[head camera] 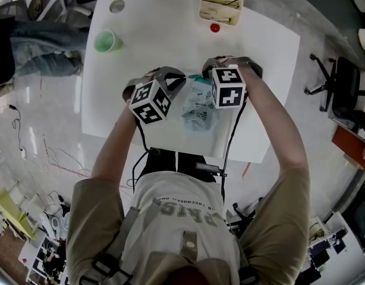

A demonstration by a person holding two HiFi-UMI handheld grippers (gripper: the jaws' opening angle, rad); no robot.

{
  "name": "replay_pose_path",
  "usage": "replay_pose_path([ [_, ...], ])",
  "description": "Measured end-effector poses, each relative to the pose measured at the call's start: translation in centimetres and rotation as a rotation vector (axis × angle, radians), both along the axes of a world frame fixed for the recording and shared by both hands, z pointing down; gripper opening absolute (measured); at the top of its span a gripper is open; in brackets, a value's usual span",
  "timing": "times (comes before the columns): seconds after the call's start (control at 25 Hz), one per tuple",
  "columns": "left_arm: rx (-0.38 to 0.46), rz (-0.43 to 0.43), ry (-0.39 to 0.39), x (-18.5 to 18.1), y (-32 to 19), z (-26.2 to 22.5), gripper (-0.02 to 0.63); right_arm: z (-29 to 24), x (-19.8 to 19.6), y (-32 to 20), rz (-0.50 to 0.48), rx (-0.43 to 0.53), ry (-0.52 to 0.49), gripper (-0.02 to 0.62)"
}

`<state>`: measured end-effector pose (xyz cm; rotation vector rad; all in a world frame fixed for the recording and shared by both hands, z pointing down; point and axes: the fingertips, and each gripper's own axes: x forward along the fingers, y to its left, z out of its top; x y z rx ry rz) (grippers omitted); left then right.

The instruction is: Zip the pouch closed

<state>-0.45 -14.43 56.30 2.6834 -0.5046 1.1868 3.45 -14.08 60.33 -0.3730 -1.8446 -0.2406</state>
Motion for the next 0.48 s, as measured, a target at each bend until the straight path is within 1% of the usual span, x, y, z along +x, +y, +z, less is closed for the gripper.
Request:
replay_pose_path([
  [0.28, -0.001, 0.006, 0.001, 0.0, 0.4, -0.1, 0.021, -0.1, 0.8, 0.4, 0.028, -0.008, 0.003, 0.0],
  [0.48, -0.002, 0.006, 0.0, 0.0, 0.5, -0.2, 0.021, -0.1, 1.4, 0.4, 0.027, 0.002, 0.015, 0.0],
])
